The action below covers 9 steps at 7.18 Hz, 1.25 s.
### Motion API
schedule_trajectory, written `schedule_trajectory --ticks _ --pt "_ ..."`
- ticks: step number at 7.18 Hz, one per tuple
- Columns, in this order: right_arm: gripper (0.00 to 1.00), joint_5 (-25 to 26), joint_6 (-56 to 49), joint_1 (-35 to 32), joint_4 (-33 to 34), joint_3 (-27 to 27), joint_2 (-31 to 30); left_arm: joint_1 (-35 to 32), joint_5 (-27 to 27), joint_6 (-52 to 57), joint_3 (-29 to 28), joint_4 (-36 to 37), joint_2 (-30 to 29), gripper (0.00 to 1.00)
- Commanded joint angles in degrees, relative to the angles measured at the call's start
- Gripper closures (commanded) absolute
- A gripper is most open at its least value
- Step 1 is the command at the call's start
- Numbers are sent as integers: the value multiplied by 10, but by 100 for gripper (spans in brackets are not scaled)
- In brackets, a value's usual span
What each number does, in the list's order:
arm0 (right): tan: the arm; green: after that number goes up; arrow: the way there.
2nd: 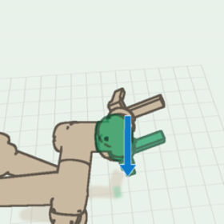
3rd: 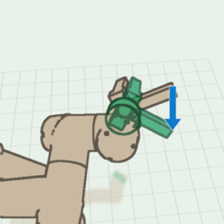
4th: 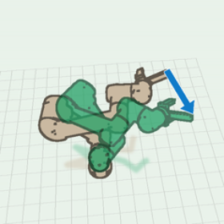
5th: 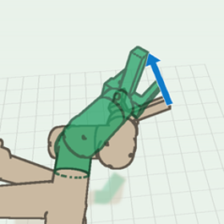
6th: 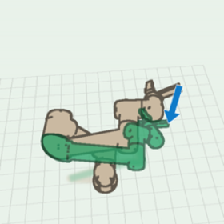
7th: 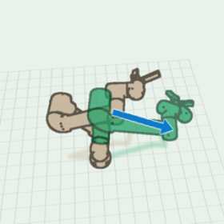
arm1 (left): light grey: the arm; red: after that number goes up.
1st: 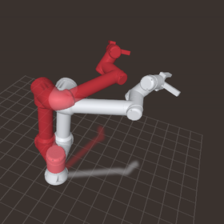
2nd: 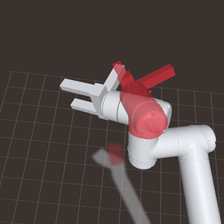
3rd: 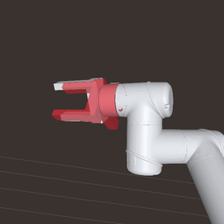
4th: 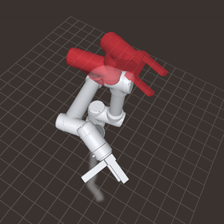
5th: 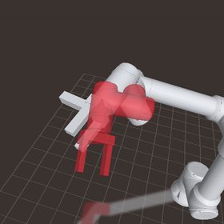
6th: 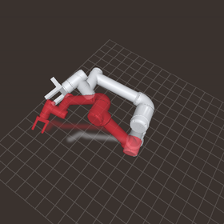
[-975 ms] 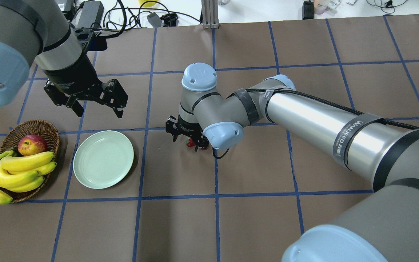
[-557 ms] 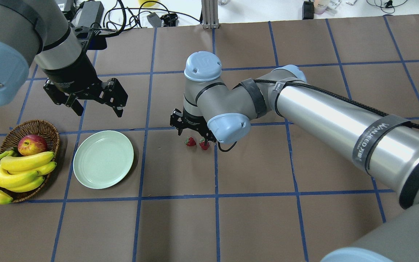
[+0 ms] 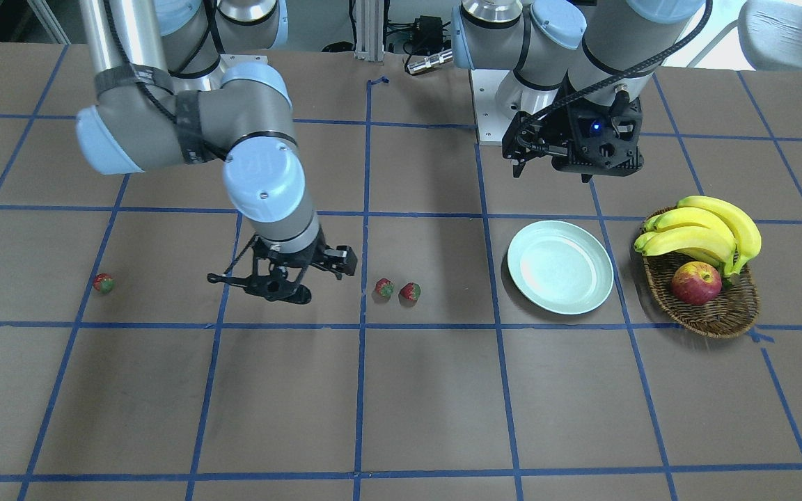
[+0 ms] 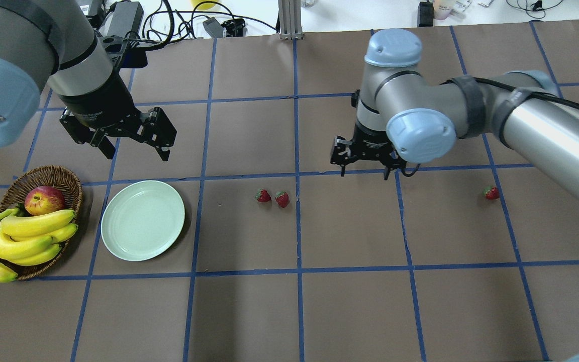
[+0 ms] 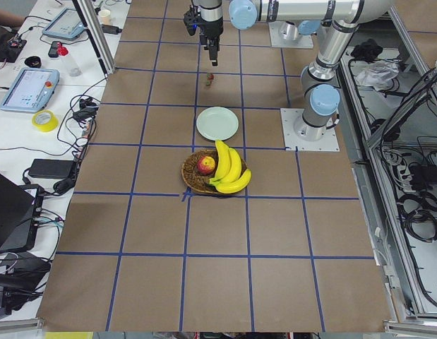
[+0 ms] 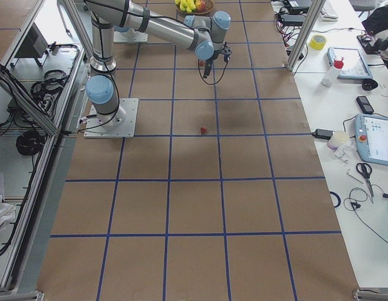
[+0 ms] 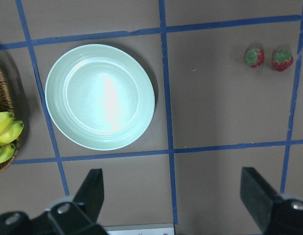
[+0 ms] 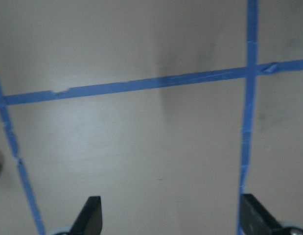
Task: Collect all strawberries into plate
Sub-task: 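Reach the right gripper to the last strawberry and grasp it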
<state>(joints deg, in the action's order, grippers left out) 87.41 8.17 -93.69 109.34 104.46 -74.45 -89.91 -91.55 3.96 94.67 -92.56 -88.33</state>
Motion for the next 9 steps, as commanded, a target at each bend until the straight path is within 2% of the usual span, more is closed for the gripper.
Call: schedule_trajectory --ticks 1,2,5,7,9 --pt "2 35 -170 157 2 49 -26 0 0 0 1 0 0 0" --pt "2 42 -217 201 10 49 -22 0 0 0 1 0 0 0" --pt "4 86 -255 226 126 51 24 0 -1 0 1 0 0 0" --pt "12 81 -294 260 176 63 54 0 -1 0 1 0 0 0" --pt "12 79 -303 273 235 141 43 0 -1 0 1 0 0 0"
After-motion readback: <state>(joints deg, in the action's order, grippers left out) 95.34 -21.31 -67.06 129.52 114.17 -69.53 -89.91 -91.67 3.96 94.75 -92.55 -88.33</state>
